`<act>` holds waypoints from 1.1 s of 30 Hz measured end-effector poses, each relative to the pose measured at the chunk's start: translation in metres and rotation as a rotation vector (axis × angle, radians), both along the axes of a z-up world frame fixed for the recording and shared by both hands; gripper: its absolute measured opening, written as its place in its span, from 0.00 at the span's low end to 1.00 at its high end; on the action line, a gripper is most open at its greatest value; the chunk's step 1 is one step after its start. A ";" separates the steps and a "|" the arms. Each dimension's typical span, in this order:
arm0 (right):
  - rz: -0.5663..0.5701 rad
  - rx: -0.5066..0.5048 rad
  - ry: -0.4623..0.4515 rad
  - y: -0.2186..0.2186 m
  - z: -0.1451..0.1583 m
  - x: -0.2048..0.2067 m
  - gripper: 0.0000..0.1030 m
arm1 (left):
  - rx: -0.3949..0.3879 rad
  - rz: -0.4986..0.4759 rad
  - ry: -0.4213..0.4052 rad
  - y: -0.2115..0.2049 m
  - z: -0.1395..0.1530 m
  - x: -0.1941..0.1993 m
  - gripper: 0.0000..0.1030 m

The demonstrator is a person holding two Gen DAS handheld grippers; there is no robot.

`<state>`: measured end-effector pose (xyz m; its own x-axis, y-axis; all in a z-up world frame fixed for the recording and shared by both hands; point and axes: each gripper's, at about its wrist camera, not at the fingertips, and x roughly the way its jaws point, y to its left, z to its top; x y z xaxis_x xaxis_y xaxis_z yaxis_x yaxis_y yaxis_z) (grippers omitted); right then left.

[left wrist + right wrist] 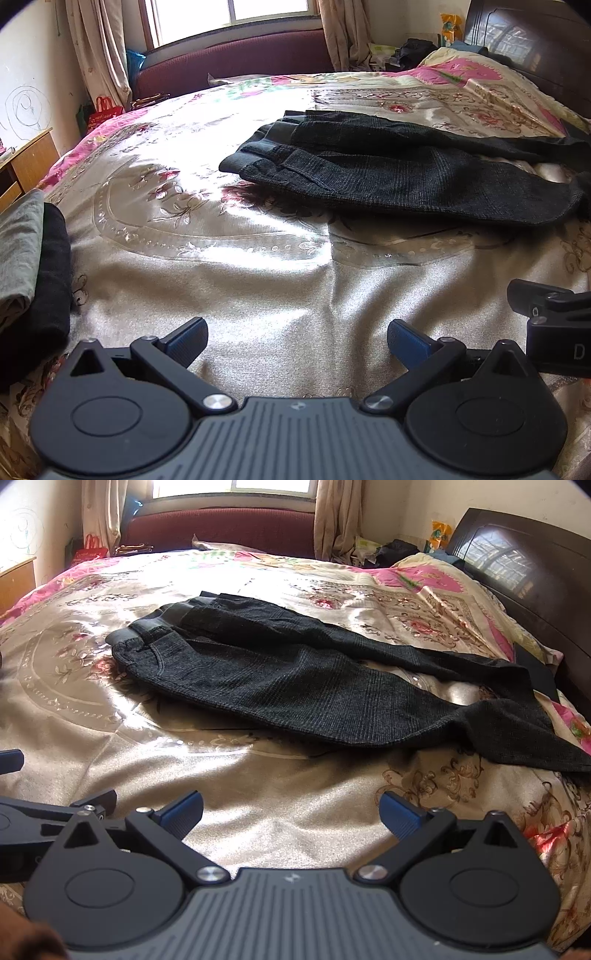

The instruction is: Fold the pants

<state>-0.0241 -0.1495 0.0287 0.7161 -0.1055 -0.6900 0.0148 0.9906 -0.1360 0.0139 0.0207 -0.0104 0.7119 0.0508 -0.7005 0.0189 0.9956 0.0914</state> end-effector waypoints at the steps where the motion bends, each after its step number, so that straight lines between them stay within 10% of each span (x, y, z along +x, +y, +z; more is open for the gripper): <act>1: 0.002 0.003 0.001 0.000 0.000 0.001 0.98 | -0.001 0.003 0.002 0.001 0.000 0.001 1.00; 22: 0.089 0.055 -0.022 0.001 0.005 0.027 0.96 | 0.031 -0.024 -0.050 0.013 0.010 0.021 1.00; 33: 0.245 0.028 -0.057 0.006 0.001 0.077 0.95 | 0.159 -0.203 -0.140 0.035 0.022 0.110 1.00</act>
